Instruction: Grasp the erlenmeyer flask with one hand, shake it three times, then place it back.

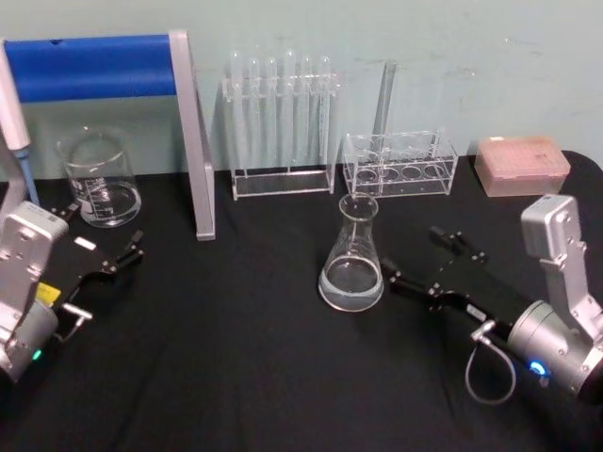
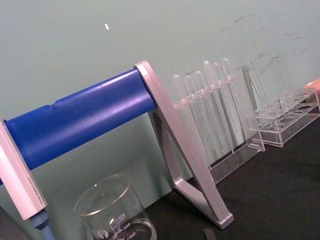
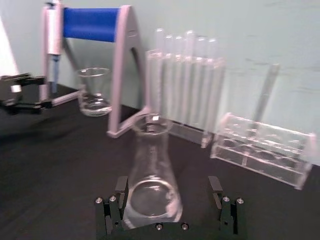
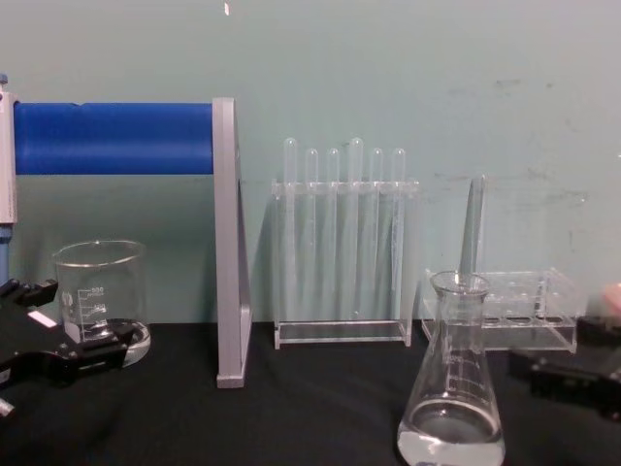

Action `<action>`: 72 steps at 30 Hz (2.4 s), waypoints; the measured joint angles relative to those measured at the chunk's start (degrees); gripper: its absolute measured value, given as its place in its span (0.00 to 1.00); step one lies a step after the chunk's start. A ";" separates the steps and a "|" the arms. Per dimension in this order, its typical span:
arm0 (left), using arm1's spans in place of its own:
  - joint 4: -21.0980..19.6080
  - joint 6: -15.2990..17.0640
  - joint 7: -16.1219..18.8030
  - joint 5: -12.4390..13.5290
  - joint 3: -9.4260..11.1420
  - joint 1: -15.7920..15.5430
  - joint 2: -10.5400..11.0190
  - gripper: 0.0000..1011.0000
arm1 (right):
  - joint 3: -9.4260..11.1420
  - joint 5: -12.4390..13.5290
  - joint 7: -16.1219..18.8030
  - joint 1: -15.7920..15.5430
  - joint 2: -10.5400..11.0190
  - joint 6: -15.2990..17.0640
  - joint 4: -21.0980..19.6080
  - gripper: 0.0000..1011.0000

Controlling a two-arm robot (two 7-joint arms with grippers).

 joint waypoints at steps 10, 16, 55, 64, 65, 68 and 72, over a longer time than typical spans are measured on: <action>0.00 0.00 0.00 0.00 0.00 0.00 0.00 0.99 | 1.26 -3.83 -6.23 4.53 -3.24 -1.13 5.22 0.99; 0.00 0.00 0.00 0.00 0.00 0.00 0.00 0.99 | 1.35 -8.00 -9.96 7.73 -5.99 -3.24 9.10 0.99; 0.00 0.00 0.00 0.00 0.00 0.00 0.00 0.99 | 0.62 -13.79 -12.74 11.54 -8.92 -5.73 15.19 0.99; 0.00 0.00 0.00 0.00 0.00 0.00 -0.01 0.99 | 0.62 -13.74 -12.74 11.54 -8.91 -5.70 15.13 0.99; 0.00 0.00 0.00 0.00 0.00 0.00 -0.01 0.99 | 0.62 -13.73 -12.74 11.54 -8.91 -5.69 15.12 0.99; 0.00 0.00 0.00 0.00 0.00 0.00 0.00 0.99 | 0.62 -13.71 -12.74 11.54 -8.91 -5.70 15.12 0.99; 0.00 0.00 0.00 0.00 0.00 0.00 0.00 0.99 | 0.62 -13.71 -12.74 11.54 -8.91 -5.70 15.12 0.99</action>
